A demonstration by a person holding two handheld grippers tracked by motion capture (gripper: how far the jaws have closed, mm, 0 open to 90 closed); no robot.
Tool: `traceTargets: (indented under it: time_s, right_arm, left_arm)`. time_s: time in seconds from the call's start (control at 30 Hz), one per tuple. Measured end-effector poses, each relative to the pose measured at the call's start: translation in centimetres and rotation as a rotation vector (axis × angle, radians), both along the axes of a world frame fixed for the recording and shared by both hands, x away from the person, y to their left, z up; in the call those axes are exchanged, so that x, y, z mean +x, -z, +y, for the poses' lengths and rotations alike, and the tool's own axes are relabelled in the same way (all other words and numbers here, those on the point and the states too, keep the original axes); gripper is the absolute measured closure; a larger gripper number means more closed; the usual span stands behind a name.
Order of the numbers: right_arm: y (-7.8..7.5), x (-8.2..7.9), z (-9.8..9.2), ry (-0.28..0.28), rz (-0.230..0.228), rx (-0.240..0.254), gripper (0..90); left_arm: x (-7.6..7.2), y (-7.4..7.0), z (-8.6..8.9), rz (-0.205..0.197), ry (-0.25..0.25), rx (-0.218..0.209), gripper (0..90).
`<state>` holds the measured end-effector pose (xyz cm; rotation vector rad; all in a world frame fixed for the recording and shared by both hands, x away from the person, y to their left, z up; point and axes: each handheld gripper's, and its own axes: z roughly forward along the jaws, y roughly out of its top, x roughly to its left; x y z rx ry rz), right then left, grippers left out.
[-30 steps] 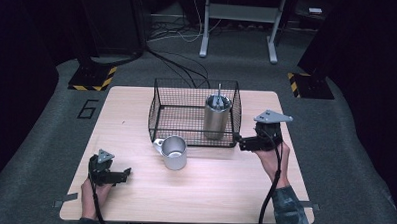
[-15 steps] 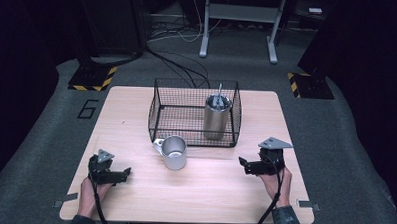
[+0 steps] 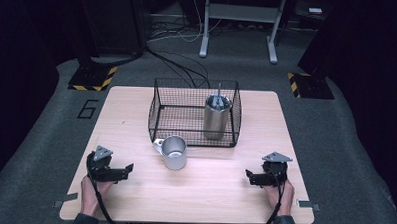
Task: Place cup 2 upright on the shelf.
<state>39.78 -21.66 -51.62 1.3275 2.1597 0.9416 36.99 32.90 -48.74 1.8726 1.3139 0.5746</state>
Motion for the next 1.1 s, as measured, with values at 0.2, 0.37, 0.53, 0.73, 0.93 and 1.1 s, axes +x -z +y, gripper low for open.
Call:
traceTargets:
  time_s: [0.2,0.37,0.53,0.73,0.93,1.1]
  right_arm:
    - [0.8,0.2,-0.4,0.019,0.011,-0.003,0.0]
    - [1.0,0.6,-0.6,0.024,0.015,-0.021,0.0]
    - [1.1,0.6,-0.8,0.008,0.026,-0.039,0.0]
    - [1.3,0.8,-1.0,-0.002,0.028,-0.016,0.0]
    - [1.4,0.9,-0.9,0.008,0.031,0.003,0.0]
    - [1.4,0.9,-1.0,0.0,0.032,-0.003,0.0]
  left_arm:
    - [-0.1,-2.3,-1.6,-0.041,0.051,0.02,1.4]
    - [0.2,-3.6,-2.8,-0.055,0.084,0.031,2.0]
    - [0.4,-4.8,-3.8,-0.078,0.105,0.013,0.3]
    - [0.9,-5.9,-5.7,-0.1,0.145,0.005,0.0]
    - [1.4,-6.7,-7.7,-0.113,0.202,0.006,0.1]
    - [2.0,-7.1,-9.3,-0.112,0.238,0.006,0.4]
